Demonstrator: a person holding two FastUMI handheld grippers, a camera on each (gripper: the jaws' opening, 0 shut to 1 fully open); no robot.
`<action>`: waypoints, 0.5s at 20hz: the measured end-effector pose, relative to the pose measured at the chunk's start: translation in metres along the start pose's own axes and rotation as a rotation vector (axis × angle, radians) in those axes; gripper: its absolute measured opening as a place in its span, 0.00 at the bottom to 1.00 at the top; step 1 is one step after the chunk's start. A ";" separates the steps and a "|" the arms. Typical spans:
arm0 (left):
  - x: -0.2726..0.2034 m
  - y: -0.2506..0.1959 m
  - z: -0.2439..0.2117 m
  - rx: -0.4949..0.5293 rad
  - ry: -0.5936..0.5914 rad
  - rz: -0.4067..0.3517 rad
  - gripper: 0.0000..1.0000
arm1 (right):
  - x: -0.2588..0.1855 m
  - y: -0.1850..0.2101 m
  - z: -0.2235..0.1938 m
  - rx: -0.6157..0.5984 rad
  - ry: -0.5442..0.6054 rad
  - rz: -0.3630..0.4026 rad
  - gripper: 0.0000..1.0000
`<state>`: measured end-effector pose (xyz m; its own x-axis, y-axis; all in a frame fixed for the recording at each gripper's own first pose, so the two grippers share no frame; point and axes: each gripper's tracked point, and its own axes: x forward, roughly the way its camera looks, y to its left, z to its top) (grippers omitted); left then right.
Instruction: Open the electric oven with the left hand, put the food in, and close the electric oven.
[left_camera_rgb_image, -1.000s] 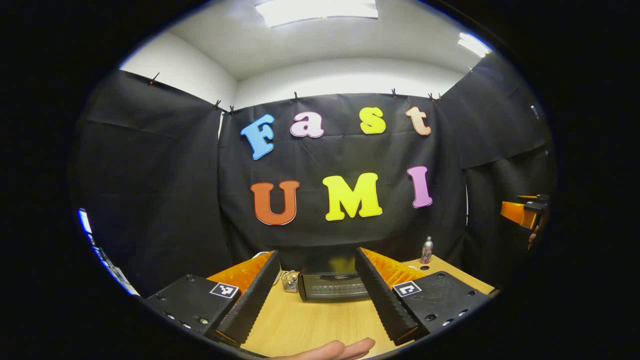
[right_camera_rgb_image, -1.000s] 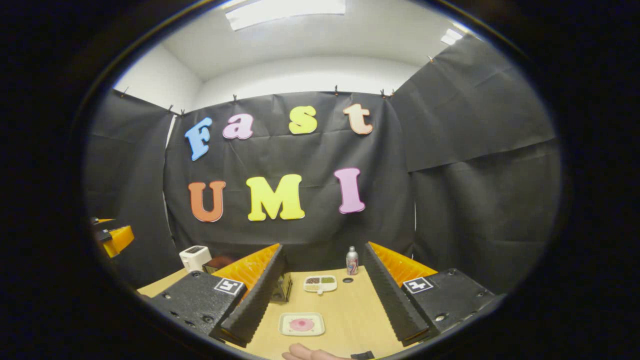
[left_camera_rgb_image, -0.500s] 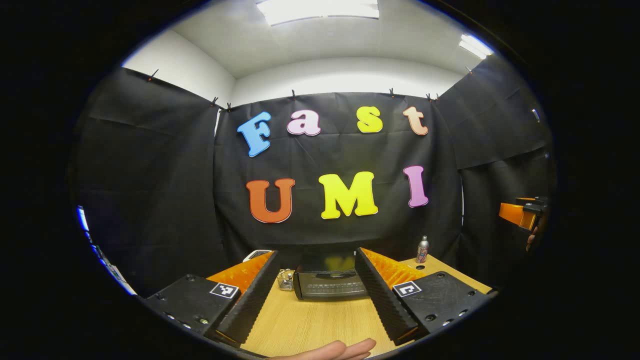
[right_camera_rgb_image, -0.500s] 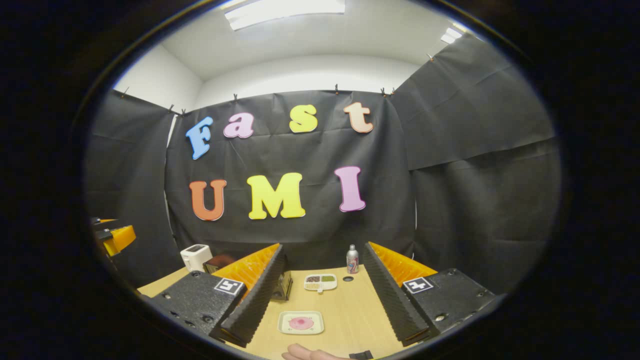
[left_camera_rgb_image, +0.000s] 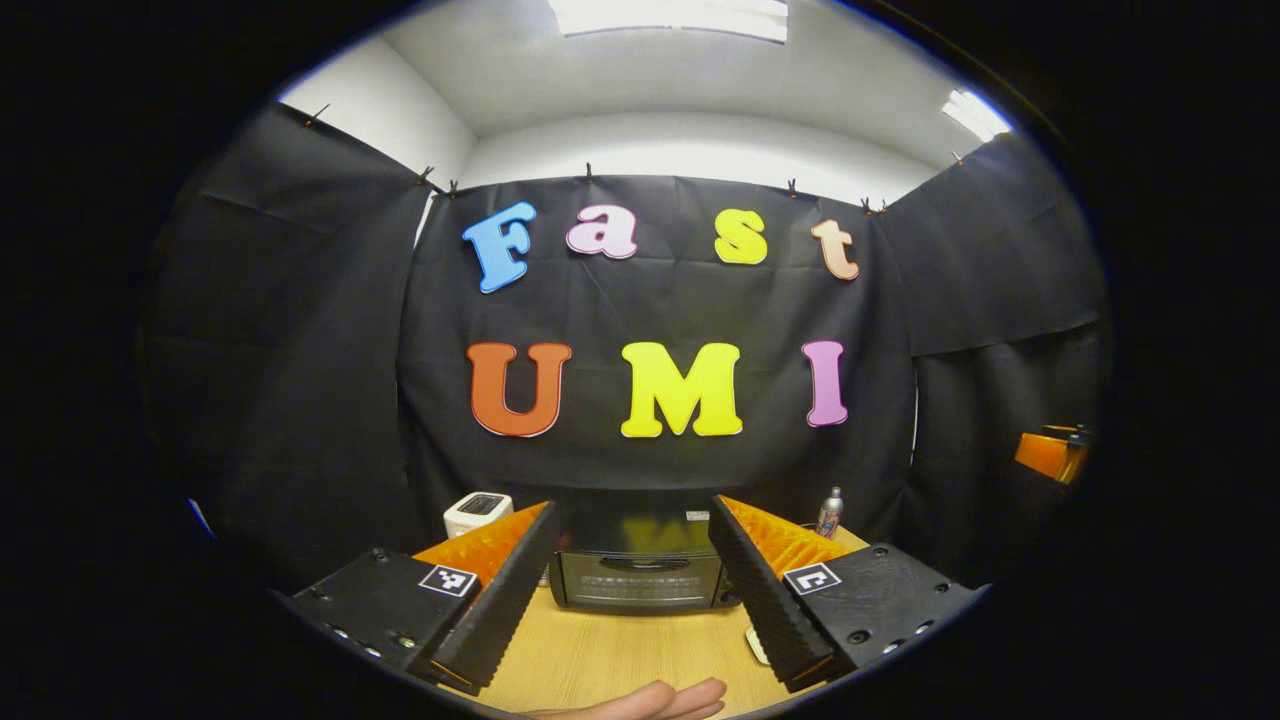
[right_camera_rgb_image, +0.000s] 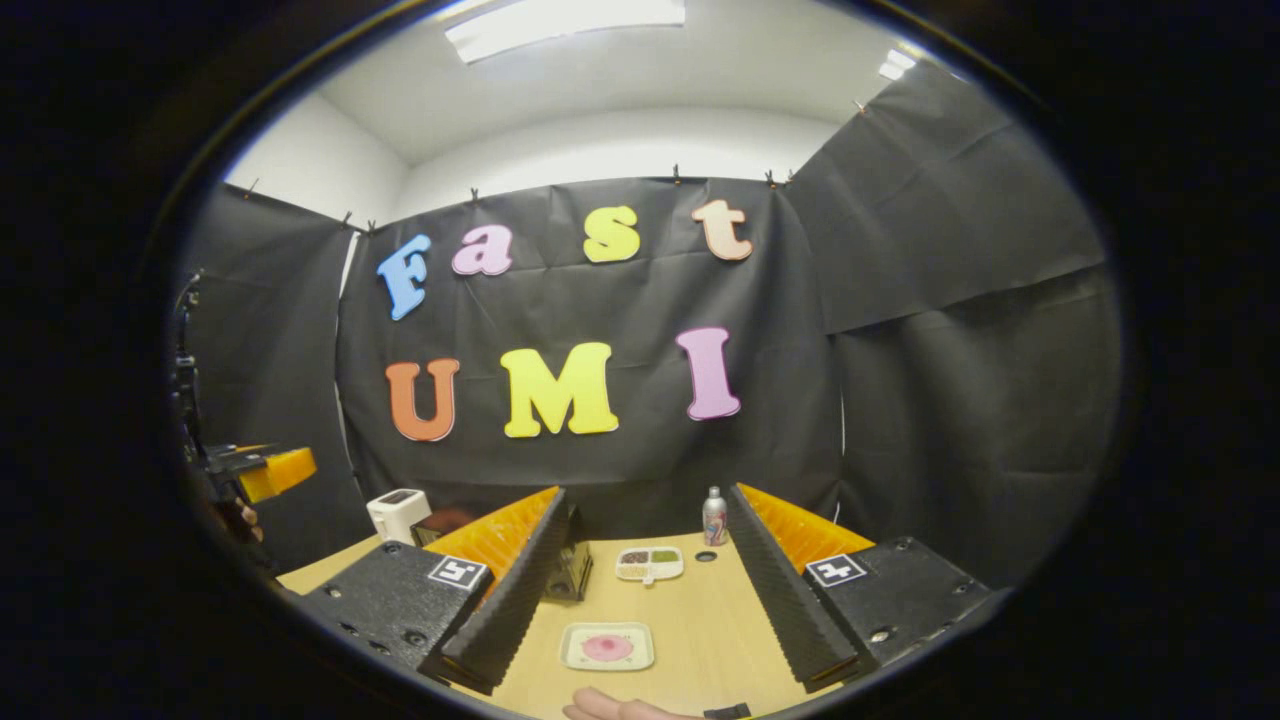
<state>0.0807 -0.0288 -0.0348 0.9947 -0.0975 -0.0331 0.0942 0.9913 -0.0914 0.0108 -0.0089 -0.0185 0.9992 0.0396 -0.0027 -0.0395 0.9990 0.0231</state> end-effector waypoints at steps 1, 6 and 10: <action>0.014 -0.004 -0.009 0.011 0.017 -0.019 0.96 | 0.002 -0.001 -0.001 0.007 -0.001 0.001 1.00; 0.101 -0.025 -0.083 0.048 0.171 -0.086 0.95 | 0.011 -0.007 -0.010 0.037 -0.007 0.012 0.96; 0.155 -0.033 -0.137 0.022 0.309 -0.102 0.97 | 0.014 -0.021 -0.015 -0.007 -0.019 0.006 0.96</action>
<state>0.2259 -0.0890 -0.1736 0.9206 -0.2155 -0.3258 0.1974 0.9764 -0.0882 0.0258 -0.0294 -0.0342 0.9989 0.0447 0.0162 -0.0450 0.9989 0.0160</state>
